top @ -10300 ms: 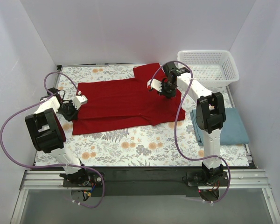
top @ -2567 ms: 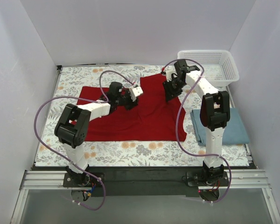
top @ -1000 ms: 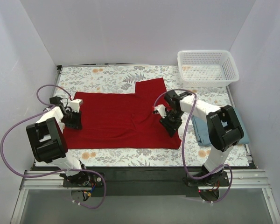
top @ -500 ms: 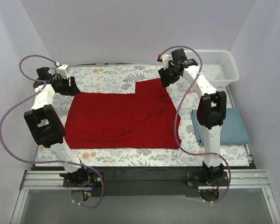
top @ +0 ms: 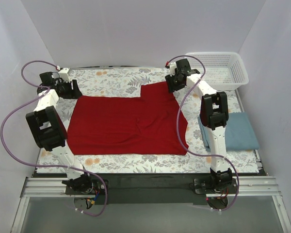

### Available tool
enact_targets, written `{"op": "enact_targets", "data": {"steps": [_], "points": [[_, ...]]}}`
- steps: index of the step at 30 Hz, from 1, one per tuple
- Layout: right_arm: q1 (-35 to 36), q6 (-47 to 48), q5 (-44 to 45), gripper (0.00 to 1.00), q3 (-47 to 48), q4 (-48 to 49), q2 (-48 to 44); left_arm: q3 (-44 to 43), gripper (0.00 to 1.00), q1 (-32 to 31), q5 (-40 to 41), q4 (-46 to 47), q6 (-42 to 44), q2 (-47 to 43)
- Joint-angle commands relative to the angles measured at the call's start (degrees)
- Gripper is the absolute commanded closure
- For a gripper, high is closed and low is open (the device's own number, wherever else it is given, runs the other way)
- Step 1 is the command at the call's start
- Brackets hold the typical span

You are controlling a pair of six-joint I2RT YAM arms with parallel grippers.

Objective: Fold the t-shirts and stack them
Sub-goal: Fold the tshirt

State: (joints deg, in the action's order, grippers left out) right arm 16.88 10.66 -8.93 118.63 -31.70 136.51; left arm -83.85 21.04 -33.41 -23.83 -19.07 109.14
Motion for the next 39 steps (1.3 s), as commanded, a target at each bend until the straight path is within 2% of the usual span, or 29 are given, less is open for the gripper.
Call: {"op": "enact_targets", "data": {"steps": [1,9,11,12,15,19,22,26,30,39], "points": [[-0.19,-1.51,-0.21,0.49,0.91,2.7,2.18,-0.6,0.43,0.67,1.5,2.48,-0.09,0.8],[-0.1,-1.16,0.23,0.51,0.11,2.96,4.9,-5.52,0.42,0.76,4.22,2.39,1.4,6.51],[-0.01,-0.73,-0.12,0.55,0.02,3.05,5.35,-8.41,0.41,1.02,4.75,2.04,2.28,9.14],[-0.01,-0.55,-0.65,0.63,0.02,2.88,5.7,-9.65,0.41,1.46,4.49,1.78,2.63,10.2],[-0.01,-0.02,-2.22,0.69,0.55,2.87,5.88,-14.57,0.41,2.16,3.09,-0.77,4.73,14.07],[-0.1,1.21,-3.64,0.99,1.34,2.61,6.23,-17.13,0.41,2.87,0.63,-1.74,6.15,16.19],[-0.1,2.61,-3.38,0.99,2.04,2.61,6.31,-17.22,0.42,2.96,-0.6,-1.74,7.28,16.63],[-0.27,5.68,2.49,0.99,3.8,4.63,5.97,-17.48,0.42,2.96,-1.83,-1.13,9.92,17.94],[-0.36,9.28,4.36,0.99,6.17,6.3,6.14,-20.03,0.46,3.04,-3.59,-2.88,14.75,20.67],[-0.36,14.48,8.14,0.99,12.42,9.02,10.27,-28.03,0.5,3.04,-16.59,-11.14,25.21,26.38]]}}
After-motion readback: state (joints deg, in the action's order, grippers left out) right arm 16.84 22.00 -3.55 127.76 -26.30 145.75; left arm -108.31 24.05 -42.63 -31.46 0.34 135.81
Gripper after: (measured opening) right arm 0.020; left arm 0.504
